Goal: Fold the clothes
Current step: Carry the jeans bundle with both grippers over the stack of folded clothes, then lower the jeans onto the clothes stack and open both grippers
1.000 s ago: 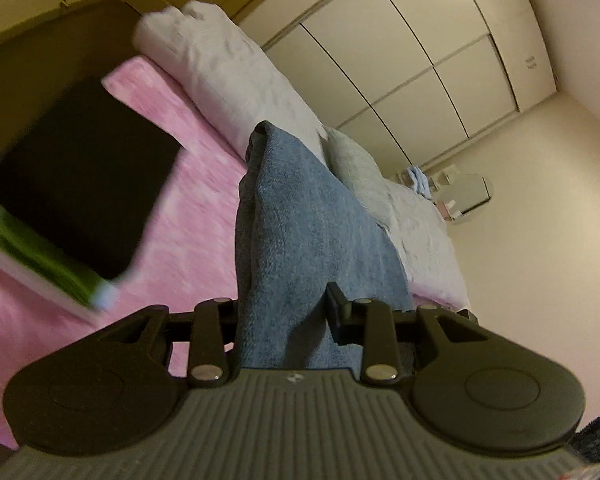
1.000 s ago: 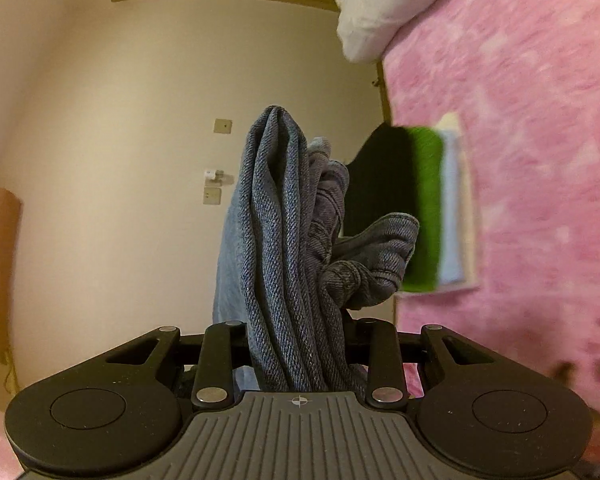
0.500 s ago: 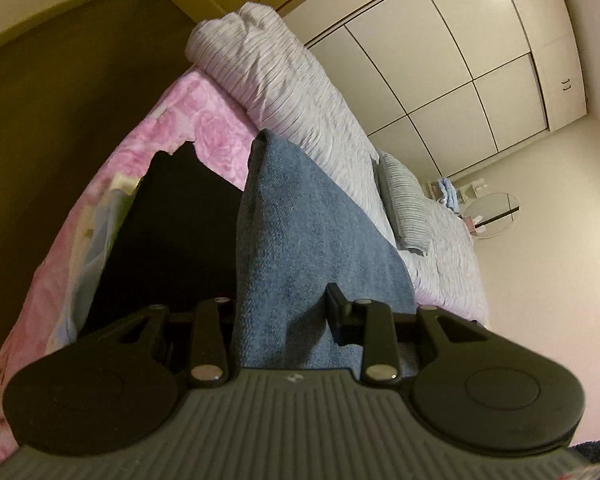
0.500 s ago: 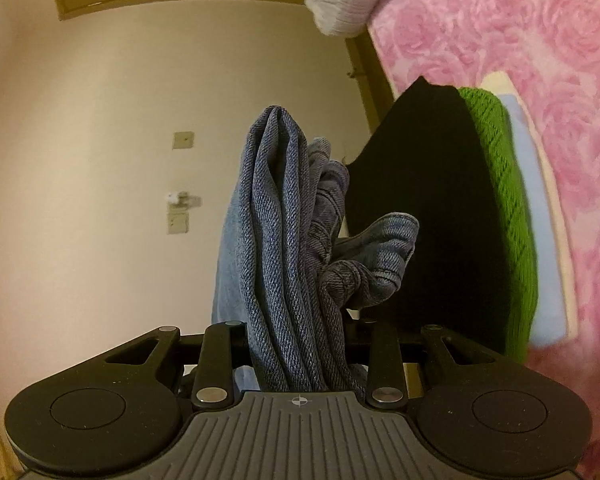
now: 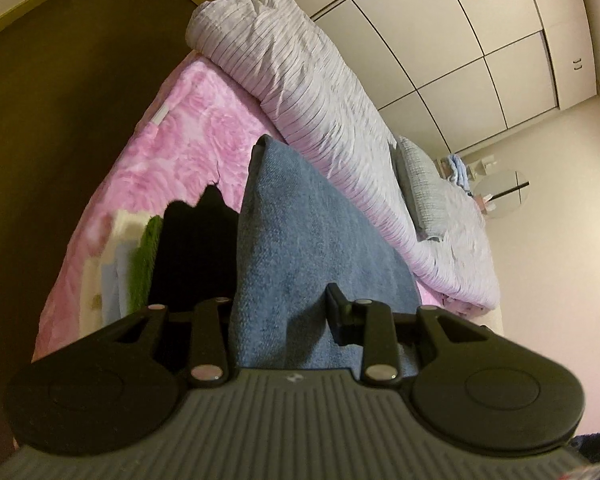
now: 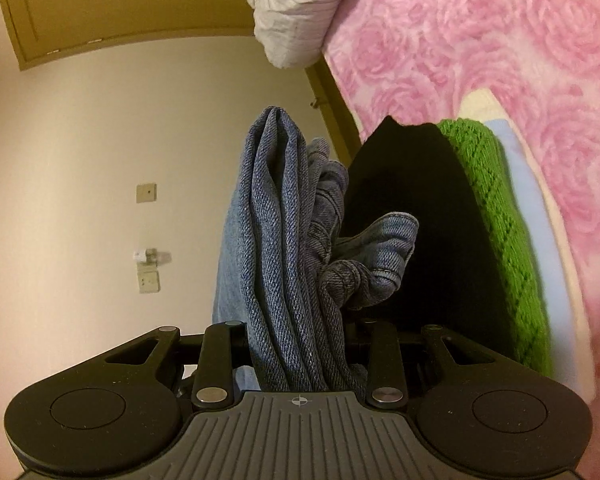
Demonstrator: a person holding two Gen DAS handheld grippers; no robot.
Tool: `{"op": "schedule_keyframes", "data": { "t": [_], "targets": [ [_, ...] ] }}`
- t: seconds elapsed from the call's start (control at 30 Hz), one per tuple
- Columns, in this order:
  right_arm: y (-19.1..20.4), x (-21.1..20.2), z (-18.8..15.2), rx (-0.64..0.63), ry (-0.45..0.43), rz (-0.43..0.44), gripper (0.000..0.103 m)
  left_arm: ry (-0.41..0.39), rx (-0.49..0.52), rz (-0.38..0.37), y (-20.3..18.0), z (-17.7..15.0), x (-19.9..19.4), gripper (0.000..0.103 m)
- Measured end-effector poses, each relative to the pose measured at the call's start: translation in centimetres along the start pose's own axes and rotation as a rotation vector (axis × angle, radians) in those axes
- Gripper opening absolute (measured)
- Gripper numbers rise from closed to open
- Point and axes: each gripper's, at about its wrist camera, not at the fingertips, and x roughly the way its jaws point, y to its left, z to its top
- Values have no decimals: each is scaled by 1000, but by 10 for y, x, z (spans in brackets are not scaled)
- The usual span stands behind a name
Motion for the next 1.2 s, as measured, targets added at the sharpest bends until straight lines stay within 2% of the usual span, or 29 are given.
{"op": "schedule_keyframes", "data": {
  "t": [0.13,0.23,0.33,0.53,0.6,0.63,0.7,0.8,0.87,0.93,0.97,1.03,1.2],
  "targets": [
    [-7,8,3,-10,-34,-19,31,43,-1,17,17,6,17,30],
    [-4,12,3,-78,-29,-74,34,76,-4,54,30,2,29,31],
    [0,16,2,-154,-19,-132,40,40,-22,43,38,-5,28,34],
    [14,20,-1,-302,10,-232,41,-25,-2,81,25,-16,12,31],
    [13,17,-3,-275,18,-201,40,-30,-8,96,21,-17,9,31],
    [12,16,-3,-249,33,-180,34,-33,-11,102,20,-16,8,30],
    [13,14,-1,-216,70,-138,31,-39,-10,94,13,-15,1,30],
    [16,7,5,-146,83,-101,31,-29,23,86,-2,-14,-2,29],
    [12,3,11,-108,85,-99,31,-4,42,120,-6,-13,7,29],
    [9,3,16,-115,79,-141,33,13,41,162,1,-13,21,31],
    [7,6,16,-138,66,-190,34,21,41,182,5,-14,28,32],
    [8,10,11,-244,35,-251,43,-5,3,150,10,-14,27,33],
    [28,-11,0,-395,-29,-334,51,-112,108,228,-20,-40,0,31]
  ]
}}
